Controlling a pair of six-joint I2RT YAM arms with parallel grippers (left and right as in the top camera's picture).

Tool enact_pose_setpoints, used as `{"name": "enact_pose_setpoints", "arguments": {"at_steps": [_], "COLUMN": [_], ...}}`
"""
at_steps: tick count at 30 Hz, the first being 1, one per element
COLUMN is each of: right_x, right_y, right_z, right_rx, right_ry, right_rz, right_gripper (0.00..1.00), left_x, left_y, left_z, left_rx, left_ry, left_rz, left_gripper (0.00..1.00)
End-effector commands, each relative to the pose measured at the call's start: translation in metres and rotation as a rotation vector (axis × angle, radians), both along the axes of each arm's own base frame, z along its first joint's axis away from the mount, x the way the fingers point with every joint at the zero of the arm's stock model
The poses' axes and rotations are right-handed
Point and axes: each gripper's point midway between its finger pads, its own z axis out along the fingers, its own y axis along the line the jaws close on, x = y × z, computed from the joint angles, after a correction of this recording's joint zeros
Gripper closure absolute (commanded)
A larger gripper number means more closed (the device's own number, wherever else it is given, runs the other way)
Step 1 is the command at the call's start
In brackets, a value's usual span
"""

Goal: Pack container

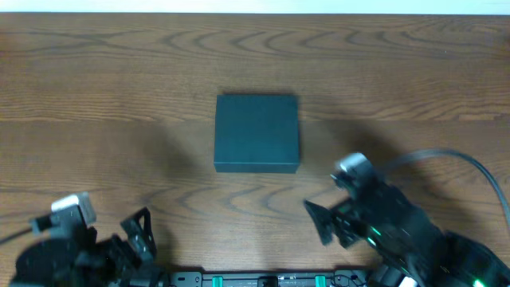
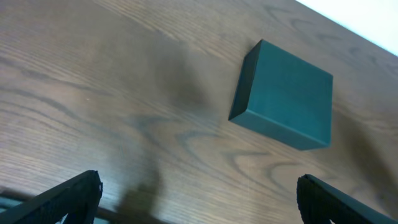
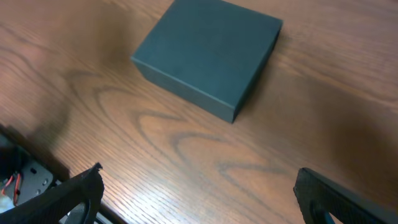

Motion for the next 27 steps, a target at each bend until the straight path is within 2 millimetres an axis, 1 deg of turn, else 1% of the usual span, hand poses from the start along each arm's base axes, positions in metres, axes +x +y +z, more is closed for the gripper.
{"name": "enact_pose_setpoints", "arguments": {"at_steps": [1,6,8,11,27], "right_x": [-0.010,-0.022,-0.024,-0.025,-0.026], "right_y": [-0.015,-0.031,-0.034,-0.035,-0.035], "right_z": [-0.005,-0.016,-0.019,-0.022,-0.023], "right_rx": [0.037,0.090,0.104,0.110,0.103], "right_ry": [-0.055,-0.099,-0.110,-0.113,-0.108], "right_rz": [-0.003,-0.007,-0.007,-0.007,-0.006], "right_gripper": [0.01,0.01,0.01,0.01,0.01], "left_x": [-0.009,-0.020,-0.021,-0.020,-0.020], "left_y": [0.003,0.004,0.003,0.000,0.000], "left_z": [-0.014,-0.034,-0.041,-0.046,-0.047], "left_rx": [0.035,0.051,0.046,0.035,0.033], "left_ry": [-0.030,-0.045,-0.045,-0.053,-0.047], "left_rz": [-0.024,-0.041,-0.044,-0.056,-0.058], "left_gripper": [0.01,0.01,0.02,0.02,0.01]}}
